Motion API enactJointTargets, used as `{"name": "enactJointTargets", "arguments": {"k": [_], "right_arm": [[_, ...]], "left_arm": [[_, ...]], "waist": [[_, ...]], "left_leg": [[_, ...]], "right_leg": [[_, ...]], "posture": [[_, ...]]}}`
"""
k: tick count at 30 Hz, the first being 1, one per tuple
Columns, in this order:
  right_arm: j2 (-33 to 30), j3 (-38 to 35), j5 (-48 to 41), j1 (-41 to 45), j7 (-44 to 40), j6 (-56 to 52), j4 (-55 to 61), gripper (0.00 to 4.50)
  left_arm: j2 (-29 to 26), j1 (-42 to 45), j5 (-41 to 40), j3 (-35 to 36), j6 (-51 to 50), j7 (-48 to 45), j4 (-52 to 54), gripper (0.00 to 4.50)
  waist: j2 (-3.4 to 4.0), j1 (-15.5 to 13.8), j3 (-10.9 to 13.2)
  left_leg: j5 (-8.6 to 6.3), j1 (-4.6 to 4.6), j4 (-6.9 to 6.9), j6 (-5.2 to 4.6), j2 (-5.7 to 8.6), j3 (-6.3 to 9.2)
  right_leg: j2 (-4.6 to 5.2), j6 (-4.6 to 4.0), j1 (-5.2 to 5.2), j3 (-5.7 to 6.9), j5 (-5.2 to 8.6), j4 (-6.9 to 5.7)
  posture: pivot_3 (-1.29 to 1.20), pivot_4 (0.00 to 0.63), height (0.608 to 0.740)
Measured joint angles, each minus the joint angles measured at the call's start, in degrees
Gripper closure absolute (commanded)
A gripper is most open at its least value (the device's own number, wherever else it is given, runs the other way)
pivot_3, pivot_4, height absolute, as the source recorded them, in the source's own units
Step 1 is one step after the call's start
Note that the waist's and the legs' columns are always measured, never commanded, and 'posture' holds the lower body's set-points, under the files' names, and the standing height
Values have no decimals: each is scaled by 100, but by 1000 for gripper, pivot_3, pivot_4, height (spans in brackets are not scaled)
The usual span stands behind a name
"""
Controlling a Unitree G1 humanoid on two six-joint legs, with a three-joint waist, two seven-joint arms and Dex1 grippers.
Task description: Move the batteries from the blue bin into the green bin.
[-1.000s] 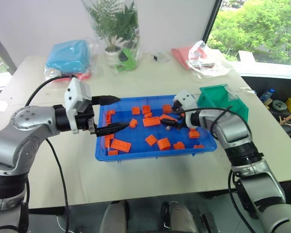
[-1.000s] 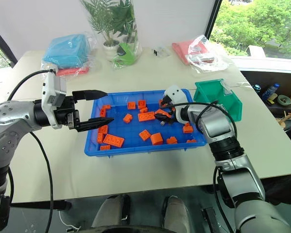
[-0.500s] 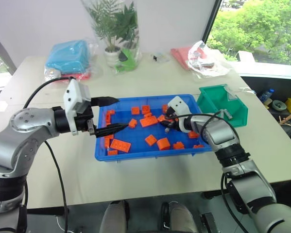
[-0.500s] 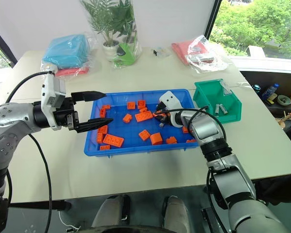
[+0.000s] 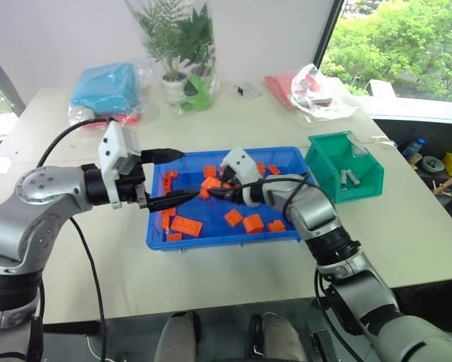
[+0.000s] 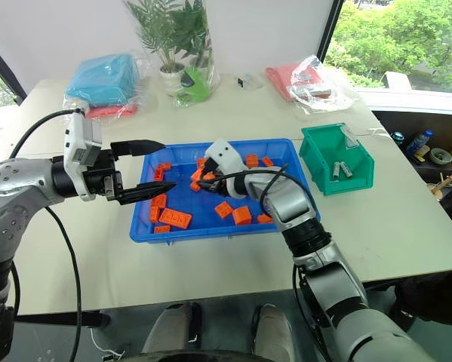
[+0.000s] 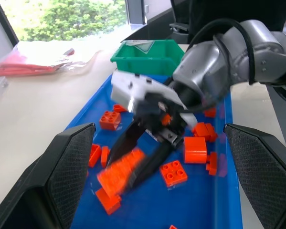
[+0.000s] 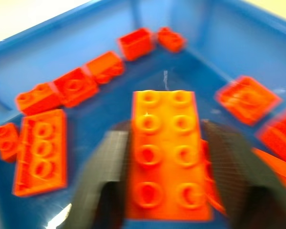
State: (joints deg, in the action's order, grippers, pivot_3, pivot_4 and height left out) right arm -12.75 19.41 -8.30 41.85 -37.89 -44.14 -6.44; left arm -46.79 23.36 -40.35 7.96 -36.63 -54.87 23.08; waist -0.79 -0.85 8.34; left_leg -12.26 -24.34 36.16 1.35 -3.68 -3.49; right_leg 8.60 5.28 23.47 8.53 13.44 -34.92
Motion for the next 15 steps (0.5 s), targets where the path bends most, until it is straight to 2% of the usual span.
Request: {"name": "enactJointTargets", "arguments": {"k": [6,8,10,15], "right_arm": [[-1068,108,153,238,-818,568,-163,906],[-1711,293,206,532,-1874,1363,-505,906],[-2091,361,245,848,-2767,2046,-978,906],[-2162,625,657,1513,-3980,3901,-2559,906]], "left_arm": [[7,-1,14,-2,1,-22,-34,0],[8,-1,23,-7,7,-43,-51,0],[8,8,39,-9,45,-71,-83,0],[26,203,95,-42,123,-96,-172,0]], "waist": [[-2,13,1],[0,25,2],[4,30,4],[-6,81,-1]], "left_leg": [[-6,-2,0,10,3,0],[-6,-2,-6,10,2,-4],[-5,1,-11,8,1,-4],[1,7,-14,0,-1,-9]], "right_leg": [[1,2,-1,-1,1,8],[0,3,2,-1,2,13],[-2,4,1,-1,2,12],[-3,9,-4,-1,0,-1]], "posture": [[0,150,672],[0,150,672],[0,150,672],[0,150,672]]}}
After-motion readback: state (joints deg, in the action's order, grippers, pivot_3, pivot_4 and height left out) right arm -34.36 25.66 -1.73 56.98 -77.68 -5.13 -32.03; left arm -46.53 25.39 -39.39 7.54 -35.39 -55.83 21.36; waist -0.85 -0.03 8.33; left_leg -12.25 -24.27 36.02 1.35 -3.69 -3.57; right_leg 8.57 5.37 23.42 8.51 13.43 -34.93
